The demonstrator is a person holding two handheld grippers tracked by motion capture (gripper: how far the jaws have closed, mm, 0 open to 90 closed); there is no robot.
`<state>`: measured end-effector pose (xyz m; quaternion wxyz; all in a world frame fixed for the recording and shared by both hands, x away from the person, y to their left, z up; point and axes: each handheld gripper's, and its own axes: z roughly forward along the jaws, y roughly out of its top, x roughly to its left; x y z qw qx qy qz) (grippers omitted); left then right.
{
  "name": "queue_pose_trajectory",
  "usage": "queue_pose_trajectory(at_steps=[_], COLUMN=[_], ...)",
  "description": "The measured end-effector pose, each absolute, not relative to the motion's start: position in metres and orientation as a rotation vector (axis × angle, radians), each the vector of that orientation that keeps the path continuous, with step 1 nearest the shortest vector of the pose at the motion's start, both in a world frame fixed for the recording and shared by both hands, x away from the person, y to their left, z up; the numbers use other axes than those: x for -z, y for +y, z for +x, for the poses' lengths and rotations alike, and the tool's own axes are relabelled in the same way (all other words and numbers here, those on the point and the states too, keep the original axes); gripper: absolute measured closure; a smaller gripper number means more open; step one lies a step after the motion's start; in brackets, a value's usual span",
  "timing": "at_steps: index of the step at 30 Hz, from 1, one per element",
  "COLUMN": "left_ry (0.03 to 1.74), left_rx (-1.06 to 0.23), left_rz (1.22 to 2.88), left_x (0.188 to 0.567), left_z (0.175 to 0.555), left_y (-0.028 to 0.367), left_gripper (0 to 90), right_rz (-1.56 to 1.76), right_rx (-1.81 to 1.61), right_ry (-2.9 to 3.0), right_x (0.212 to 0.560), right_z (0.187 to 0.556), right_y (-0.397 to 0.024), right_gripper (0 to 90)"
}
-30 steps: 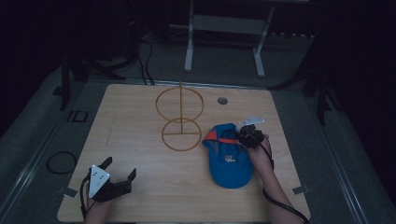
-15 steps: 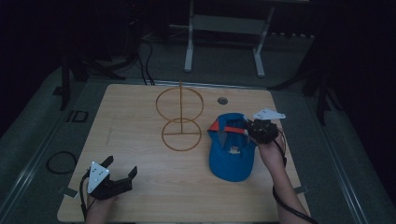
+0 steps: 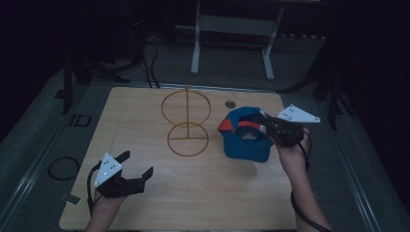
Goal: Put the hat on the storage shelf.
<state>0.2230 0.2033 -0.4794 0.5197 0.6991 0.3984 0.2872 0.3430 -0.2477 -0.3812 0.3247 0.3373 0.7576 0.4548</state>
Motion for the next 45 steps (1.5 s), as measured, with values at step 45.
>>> queue_pose_trajectory(at_steps=[45], left_ry=[0.512], left_rx=[-0.528], left_rz=[1.992], left_x=[0.373], left_z=[0.316], left_y=[0.012], left_gripper=[23.0], right_rz=[0.665], right_rx=[-1.376], right_ry=[2.074], right_x=[0.369], right_z=[0.287], right_y=[-0.212], right_gripper=[85.2])
